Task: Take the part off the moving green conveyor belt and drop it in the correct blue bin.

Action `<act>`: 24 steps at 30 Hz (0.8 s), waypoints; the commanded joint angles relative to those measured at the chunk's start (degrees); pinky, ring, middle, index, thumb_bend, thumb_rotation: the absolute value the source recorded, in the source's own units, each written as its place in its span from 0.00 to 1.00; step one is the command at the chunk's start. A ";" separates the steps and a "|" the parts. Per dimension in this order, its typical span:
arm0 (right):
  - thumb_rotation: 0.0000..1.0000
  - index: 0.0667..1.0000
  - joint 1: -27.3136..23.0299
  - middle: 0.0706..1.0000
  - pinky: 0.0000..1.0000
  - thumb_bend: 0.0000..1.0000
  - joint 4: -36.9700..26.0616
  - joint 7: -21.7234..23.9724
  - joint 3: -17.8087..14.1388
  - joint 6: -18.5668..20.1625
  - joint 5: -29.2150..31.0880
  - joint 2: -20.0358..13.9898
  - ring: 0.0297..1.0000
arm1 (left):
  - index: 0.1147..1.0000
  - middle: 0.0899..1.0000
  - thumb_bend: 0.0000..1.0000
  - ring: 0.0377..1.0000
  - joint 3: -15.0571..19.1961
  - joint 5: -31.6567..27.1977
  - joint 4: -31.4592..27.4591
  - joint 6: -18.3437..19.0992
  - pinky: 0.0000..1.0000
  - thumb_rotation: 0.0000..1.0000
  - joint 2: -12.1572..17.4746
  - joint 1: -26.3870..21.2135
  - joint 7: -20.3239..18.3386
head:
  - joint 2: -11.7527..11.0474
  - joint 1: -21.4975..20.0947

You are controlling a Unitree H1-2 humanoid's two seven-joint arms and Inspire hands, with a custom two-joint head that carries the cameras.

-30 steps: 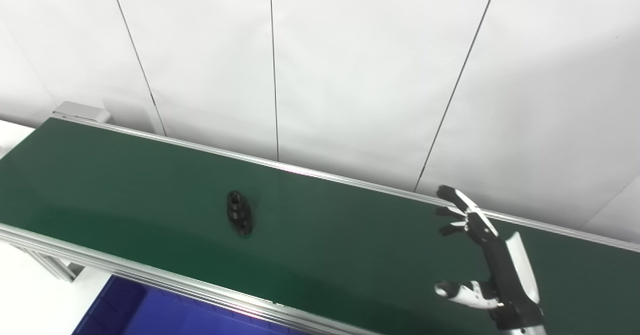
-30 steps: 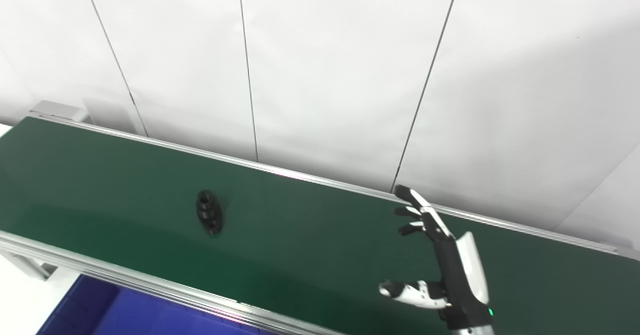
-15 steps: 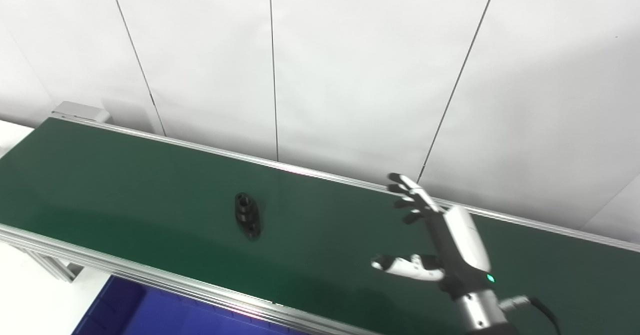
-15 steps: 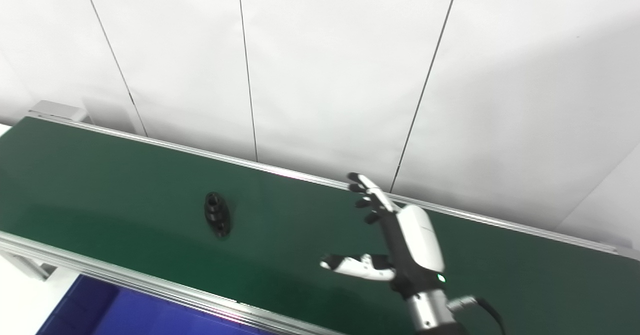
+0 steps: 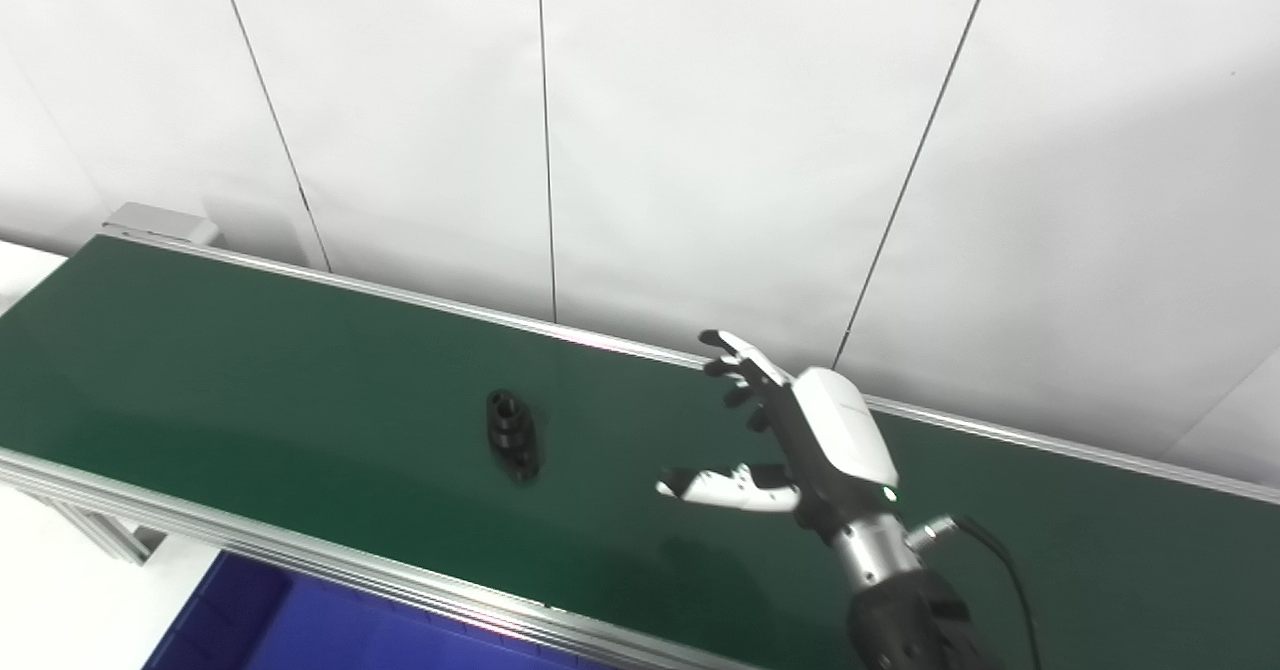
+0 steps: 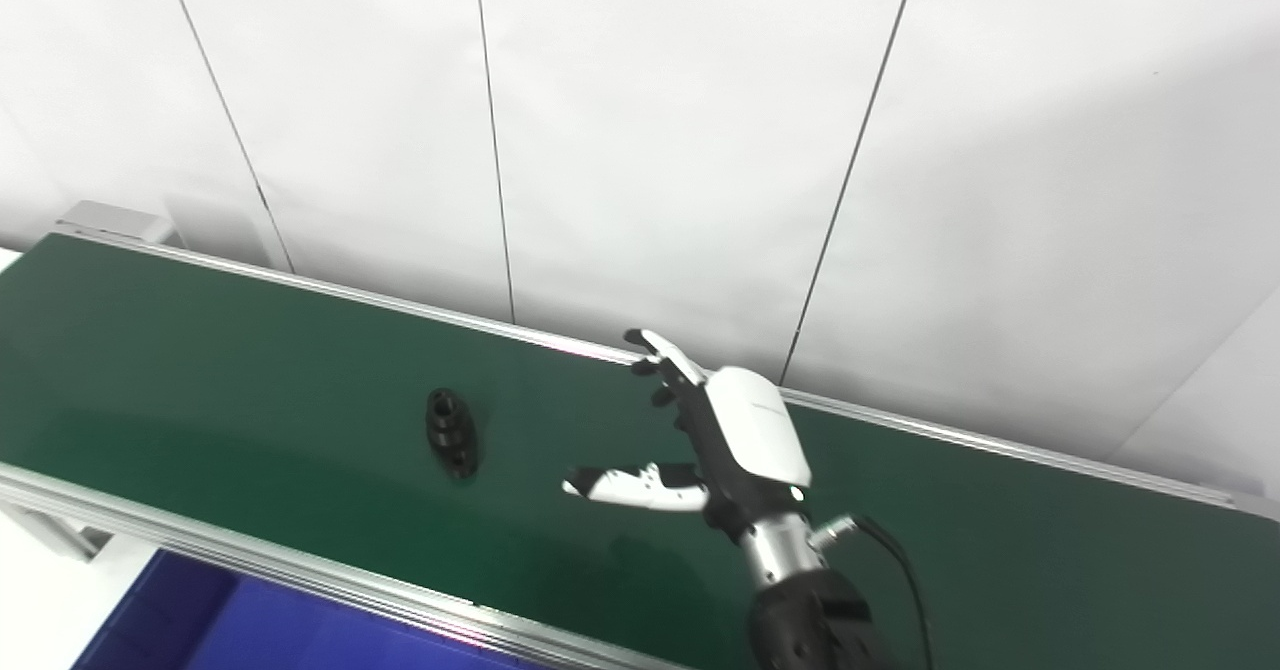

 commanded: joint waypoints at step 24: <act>0.88 0.82 -11.84 0.63 0.37 1.00 16.57 -2.76 8.86 5.73 -8.03 5.02 0.49 | 0.83 0.86 1.00 0.84 -1.39 0.99 -1.97 0.43 0.73 0.80 -3.03 -0.51 -1.77 | -0.27 1.47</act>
